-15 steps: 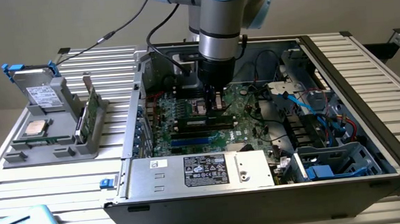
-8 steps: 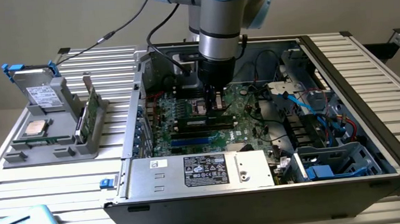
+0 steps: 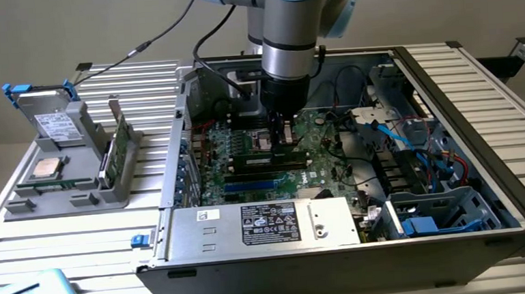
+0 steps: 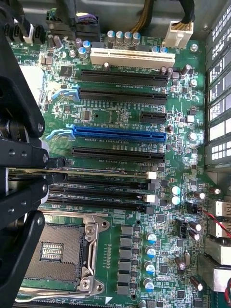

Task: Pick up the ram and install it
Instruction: 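Insert the ram into the slot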

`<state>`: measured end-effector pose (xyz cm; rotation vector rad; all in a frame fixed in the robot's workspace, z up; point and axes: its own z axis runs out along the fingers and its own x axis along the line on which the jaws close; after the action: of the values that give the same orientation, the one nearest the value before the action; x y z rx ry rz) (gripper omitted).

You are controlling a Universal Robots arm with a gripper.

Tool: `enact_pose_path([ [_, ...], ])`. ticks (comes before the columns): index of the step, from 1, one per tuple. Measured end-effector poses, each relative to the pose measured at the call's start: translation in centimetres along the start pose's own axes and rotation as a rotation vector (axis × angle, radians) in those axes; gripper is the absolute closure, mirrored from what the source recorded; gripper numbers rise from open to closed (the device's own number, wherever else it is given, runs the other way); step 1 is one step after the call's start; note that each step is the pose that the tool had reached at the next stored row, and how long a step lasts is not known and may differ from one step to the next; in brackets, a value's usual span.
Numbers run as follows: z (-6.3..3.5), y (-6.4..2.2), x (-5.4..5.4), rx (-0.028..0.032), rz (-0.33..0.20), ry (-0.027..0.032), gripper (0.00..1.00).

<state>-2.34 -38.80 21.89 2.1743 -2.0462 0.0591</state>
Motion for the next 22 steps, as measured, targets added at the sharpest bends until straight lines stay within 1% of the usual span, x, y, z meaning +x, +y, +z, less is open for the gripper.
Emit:
enact_pose_path([
  [16, 0.24, -0.02, -0.03, -0.0001, 0.001, 0.0005, 0.86],
  [22, 0.24, -0.02, -0.03, -0.0023, 0.001, 0.0002, 0.86],
])
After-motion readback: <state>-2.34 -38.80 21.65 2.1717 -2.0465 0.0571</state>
